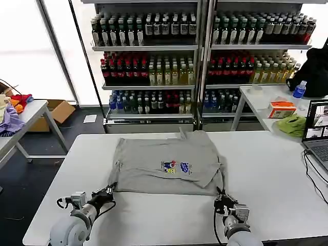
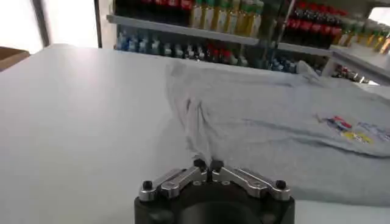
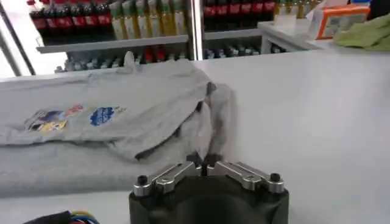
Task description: Fold and organize the clothes.
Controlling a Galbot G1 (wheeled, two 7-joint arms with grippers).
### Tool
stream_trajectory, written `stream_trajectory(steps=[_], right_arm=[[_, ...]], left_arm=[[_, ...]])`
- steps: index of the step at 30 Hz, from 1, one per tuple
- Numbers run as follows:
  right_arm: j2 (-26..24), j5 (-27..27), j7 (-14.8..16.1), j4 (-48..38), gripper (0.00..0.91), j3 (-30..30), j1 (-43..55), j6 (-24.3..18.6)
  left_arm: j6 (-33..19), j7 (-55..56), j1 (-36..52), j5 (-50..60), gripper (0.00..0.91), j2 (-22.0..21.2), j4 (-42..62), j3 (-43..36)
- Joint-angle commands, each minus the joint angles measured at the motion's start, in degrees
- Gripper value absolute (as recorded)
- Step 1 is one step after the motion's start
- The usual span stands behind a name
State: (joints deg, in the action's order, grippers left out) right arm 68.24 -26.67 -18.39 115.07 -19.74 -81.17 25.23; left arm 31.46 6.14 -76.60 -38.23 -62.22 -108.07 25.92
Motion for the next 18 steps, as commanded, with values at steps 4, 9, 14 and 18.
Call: stream_trajectory(steps=[4,9,14,18], right_arm=[[-6.31,-0.73,3.11,8.05,0.000,-2.46,-10.38,-0.72],[-5.97,0.48,3.92,12.16,0.000,-4.99,-17.04,-1.18],[-5.52,2.37,3.91,14.98,0.000,-5.64,-23.63,-1.11],[-5.47,2.48,3.98,15.25,0.000,-5.98,-25.43,-1.80]], left_arm=[[0.48,0.76,-18.55,1.87,0.020,-3.70,-13.24,5.59],[1.55,0.94,-27.04,5.28,0.010,-6.19,-18.85,6.83],[1.60,0.72,-33.04,7.16,0.010,-6.47,-21.62,9.15],[1.61,-0.06,-34.78,6.82,0.010,-5.57,-22.67,11.07]])
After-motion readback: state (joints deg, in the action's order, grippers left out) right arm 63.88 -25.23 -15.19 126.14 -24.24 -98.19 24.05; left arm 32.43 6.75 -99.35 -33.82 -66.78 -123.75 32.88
